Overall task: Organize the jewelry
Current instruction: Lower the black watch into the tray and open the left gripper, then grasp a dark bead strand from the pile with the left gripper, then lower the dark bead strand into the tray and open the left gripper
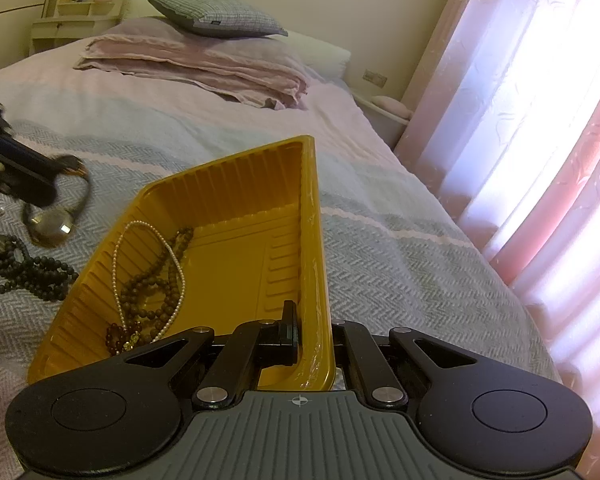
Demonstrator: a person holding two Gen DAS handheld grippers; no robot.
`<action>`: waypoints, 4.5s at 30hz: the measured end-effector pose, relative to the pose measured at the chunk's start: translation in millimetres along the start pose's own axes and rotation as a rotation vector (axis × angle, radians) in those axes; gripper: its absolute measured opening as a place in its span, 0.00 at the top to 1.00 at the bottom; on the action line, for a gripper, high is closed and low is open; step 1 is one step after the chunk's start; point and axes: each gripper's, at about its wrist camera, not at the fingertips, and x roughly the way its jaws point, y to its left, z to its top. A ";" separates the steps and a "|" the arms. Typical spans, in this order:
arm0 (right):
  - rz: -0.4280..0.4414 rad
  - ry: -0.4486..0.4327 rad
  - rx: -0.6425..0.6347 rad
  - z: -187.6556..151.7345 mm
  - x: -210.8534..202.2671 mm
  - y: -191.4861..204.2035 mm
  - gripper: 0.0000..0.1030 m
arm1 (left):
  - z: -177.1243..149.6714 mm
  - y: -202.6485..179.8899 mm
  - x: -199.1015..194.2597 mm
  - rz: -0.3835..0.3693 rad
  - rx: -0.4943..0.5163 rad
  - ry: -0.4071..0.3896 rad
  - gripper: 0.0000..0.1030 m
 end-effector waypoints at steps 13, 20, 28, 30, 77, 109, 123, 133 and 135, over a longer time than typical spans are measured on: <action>0.004 0.001 -0.003 -0.3 -0.8 -0.2 0.96 | 3.0 -17.2 41.2 -0.053 0.003 0.043 0.88; 0.004 0.001 -0.003 -0.3 -0.7 -0.3 0.96 | 1.2 -17.4 51.4 -0.059 -0.007 0.062 0.88; 0.005 0.001 -0.003 -0.3 -0.7 -0.5 0.96 | -1.5 -20.6 56.3 -0.069 -0.003 0.073 0.84; 0.005 0.003 -0.003 -0.3 0.0 -0.5 0.96 | 0.0 -21.8 53.4 -0.072 -0.005 0.052 0.70; 0.004 0.017 0.002 -6.8 2.9 0.6 0.96 | -181.4 86.5 -49.3 0.295 -0.262 0.277 0.79; 0.005 0.013 0.006 -7.5 3.0 0.8 0.96 | -82.2 61.1 -79.8 0.217 -0.121 0.094 0.94; 0.010 0.008 0.010 -7.3 3.1 0.7 0.96 | -16.9 -4.6 -6.9 -0.015 -0.075 0.024 0.94; 0.017 0.009 0.014 -7.5 2.4 -2.0 0.96 | -2.1 -26.1 21.5 -0.108 -0.082 0.026 0.94; 0.018 0.007 0.014 -7.6 1.9 -2.0 0.96 | -2.8 -28.0 25.5 -0.114 -0.078 0.034 0.94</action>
